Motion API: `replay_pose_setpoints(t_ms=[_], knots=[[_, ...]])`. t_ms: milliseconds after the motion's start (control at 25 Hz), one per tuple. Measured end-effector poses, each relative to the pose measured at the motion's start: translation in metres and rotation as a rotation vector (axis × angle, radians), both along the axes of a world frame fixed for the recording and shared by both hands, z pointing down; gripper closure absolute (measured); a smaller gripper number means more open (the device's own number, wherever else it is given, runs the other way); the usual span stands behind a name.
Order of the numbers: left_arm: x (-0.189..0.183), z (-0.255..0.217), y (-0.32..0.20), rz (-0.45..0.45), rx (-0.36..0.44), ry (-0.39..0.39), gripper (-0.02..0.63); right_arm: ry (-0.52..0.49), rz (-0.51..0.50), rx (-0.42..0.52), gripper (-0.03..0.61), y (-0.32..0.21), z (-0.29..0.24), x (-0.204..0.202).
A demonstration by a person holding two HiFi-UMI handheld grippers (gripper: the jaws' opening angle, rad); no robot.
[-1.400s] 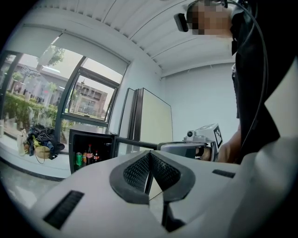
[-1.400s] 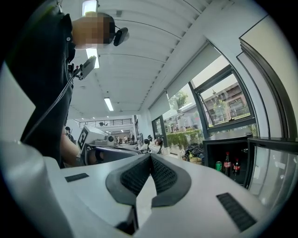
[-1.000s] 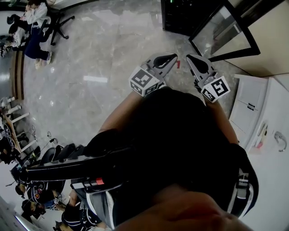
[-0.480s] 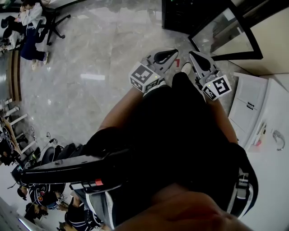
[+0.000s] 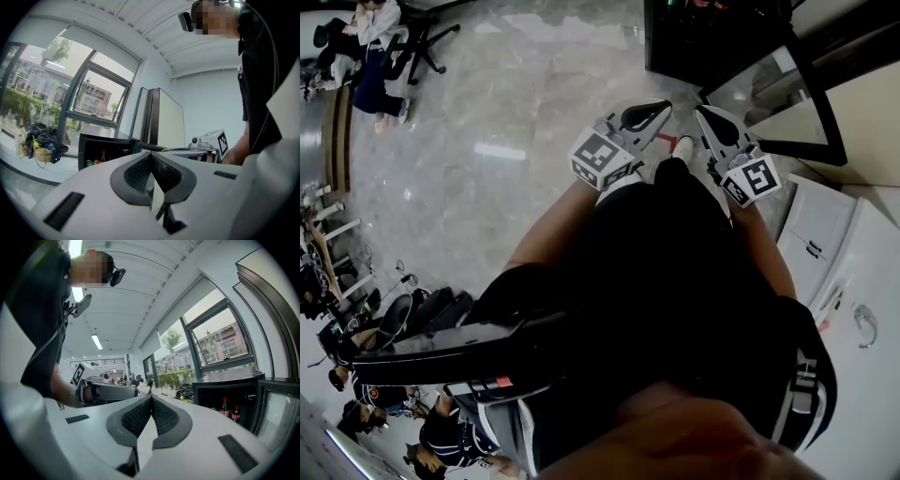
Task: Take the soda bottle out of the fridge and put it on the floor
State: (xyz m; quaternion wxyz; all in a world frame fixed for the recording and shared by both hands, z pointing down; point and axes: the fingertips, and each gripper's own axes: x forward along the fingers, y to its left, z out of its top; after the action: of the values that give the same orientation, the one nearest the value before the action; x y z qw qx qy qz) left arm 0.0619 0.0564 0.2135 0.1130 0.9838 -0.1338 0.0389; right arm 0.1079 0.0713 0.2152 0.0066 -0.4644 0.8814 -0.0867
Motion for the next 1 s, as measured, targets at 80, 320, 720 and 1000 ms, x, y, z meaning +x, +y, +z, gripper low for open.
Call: replay_pose_setpoints(t_ms=[80,320,720,1000], knots=[[0.014,0.000,-0.016,-0.017,0.015,0.000,0.611,0.009,0.001,0.001,0.568,-0.017,0.002,0.015],[0.060,0.007,-0.060,-0.078,0.032,-0.003,0.611,0.035,0.017,0.003,0.566,-0.071,0.015,0.064],[0.116,0.031,-0.134,-0.207,0.061,-0.024,0.611,0.052,0.077,-0.039,0.566,-0.168,0.065,0.130],[0.125,0.114,-0.194,-0.248,-0.005,-0.053,0.611,0.068,0.135,-0.062,0.533,-0.224,0.136,0.143]])
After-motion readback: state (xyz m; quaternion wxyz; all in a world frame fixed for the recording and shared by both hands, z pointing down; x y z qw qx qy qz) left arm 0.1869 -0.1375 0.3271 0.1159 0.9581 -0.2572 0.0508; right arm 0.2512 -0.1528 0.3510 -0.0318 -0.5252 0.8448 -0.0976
